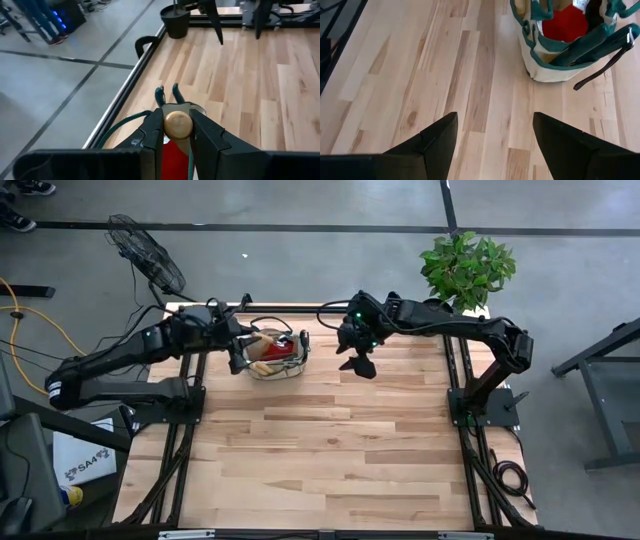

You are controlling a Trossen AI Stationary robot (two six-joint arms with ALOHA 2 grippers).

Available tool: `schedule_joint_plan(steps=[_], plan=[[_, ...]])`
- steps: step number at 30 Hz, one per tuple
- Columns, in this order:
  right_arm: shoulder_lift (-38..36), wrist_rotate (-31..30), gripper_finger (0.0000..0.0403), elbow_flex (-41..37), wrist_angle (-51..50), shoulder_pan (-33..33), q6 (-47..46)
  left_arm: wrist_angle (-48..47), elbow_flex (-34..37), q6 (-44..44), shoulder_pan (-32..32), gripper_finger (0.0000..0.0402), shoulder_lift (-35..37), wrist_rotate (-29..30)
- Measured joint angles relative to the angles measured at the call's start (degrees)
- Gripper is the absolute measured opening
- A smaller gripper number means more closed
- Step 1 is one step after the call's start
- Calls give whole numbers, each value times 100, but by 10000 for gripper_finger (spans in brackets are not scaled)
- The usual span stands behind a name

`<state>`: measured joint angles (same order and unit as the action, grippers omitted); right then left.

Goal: Pick & Place Garden tools in Gardening bag
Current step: Put the brown hand rake into the gardening bag

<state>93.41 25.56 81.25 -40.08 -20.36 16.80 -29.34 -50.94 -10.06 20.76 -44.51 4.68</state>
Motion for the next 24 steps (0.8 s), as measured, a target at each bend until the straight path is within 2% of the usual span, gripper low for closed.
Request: schedule_joint_plan(steps=[9,12,20,24], plan=[[0,7,252,0,263,10,0,13,2,-174,439,63,0,-788],[0,8,252,0,304,11,0,565,304,-174,497,63,122,-956],[0,8,252,0,302,11,-46,1655,1424,-323,495,63,1201,-941],[0,0,252,0,322,11,-51,1829,1806,-344,492,63,1768,-825]])
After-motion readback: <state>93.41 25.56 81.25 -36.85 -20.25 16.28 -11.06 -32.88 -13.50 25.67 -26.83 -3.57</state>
